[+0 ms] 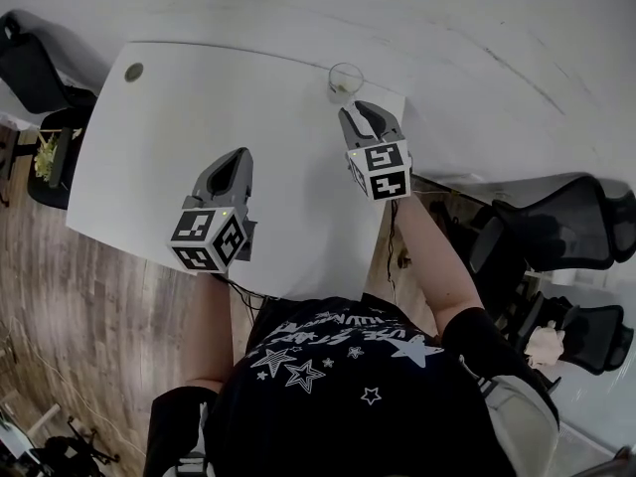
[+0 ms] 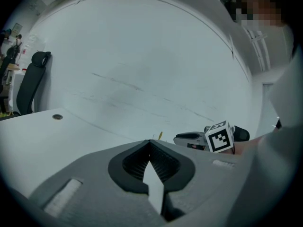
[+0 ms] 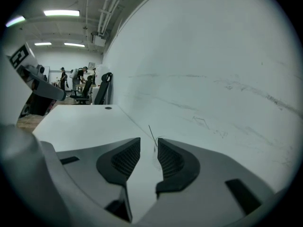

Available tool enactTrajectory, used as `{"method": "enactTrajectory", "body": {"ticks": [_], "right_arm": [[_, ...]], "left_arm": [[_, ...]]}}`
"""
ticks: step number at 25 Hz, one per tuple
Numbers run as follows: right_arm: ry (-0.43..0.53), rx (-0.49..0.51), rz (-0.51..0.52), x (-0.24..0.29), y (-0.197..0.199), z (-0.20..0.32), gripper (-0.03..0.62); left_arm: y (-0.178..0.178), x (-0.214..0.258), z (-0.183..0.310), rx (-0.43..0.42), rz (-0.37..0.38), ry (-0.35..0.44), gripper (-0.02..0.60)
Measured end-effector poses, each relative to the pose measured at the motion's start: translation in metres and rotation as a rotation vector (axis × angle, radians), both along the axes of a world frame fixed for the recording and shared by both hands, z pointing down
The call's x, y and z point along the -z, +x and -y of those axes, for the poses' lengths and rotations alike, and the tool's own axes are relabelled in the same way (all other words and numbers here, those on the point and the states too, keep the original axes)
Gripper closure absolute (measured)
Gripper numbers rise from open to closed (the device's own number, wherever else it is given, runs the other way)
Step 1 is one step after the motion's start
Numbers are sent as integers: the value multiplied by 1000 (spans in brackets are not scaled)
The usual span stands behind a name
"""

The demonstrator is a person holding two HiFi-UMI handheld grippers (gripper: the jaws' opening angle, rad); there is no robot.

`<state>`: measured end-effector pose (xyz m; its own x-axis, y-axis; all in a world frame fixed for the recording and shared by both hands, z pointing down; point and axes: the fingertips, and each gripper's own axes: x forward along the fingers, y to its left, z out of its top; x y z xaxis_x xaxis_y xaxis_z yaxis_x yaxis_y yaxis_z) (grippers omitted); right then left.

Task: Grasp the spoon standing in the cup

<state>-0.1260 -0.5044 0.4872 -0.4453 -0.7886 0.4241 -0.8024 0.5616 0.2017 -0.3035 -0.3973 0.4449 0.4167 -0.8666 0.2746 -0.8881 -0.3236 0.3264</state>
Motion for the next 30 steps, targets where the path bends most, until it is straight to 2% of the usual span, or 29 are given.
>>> {"method": "enactTrajectory", "body": {"ticks": [4, 12, 30], "right_arm": [[2, 7, -71, -7, -10, 13, 436], [14, 12, -127, -16, -23, 40, 436], [28, 12, -192, -24, -32, 64, 523]], "left_arm": [[-6, -8, 6, 9, -16, -13, 574], [-13, -20, 14, 17, -12, -38, 574], [-16, -39, 7, 22, 5, -101, 574]]}}
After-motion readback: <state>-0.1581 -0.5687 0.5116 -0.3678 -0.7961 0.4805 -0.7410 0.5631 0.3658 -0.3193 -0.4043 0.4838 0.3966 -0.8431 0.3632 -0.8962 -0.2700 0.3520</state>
